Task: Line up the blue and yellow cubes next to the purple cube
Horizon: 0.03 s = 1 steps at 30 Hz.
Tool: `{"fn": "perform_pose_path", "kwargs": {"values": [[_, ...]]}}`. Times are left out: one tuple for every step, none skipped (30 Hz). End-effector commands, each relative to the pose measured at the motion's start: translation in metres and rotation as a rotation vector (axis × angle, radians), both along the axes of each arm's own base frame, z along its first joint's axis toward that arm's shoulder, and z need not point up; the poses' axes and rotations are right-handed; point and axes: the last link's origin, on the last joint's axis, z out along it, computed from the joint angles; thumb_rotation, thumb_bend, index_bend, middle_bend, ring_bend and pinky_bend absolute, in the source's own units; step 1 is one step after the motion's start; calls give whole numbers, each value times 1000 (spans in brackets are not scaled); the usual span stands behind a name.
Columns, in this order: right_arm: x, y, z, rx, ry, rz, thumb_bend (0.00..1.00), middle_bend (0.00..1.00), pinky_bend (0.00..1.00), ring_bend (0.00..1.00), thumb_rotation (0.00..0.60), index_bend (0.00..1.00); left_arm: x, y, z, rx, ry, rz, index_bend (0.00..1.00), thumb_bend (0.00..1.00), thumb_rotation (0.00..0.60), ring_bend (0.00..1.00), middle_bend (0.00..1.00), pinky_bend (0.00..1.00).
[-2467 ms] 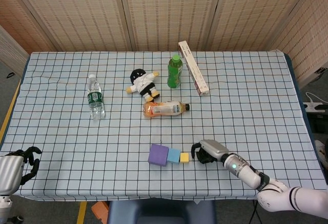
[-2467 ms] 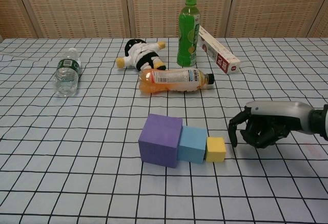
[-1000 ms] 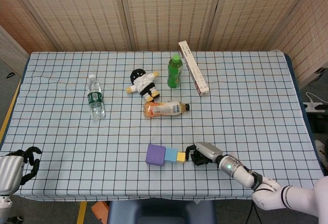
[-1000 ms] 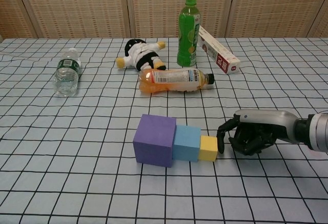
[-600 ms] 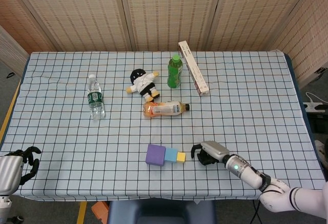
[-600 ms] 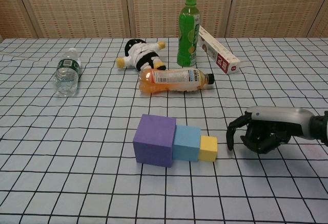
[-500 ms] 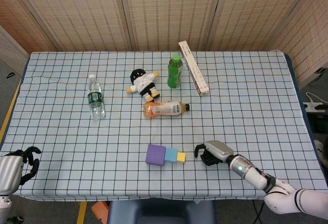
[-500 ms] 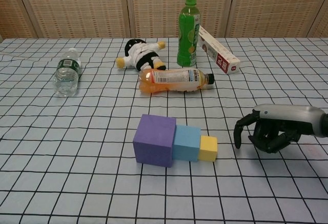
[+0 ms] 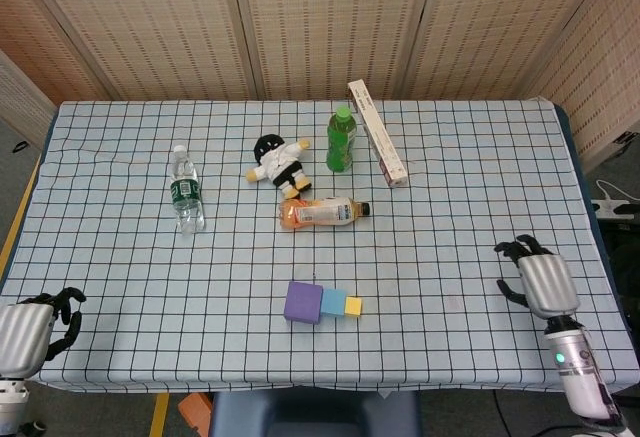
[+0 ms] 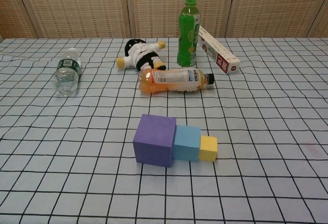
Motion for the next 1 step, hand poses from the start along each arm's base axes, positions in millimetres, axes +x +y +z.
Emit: {"fn": "perform_pose_path", "kwargs": {"values": [[-12,5,4,-45,14,-36,143,357,481,173,600,318,1,0,0,-1,3,-5,438,493,600,555,641,649]]}}
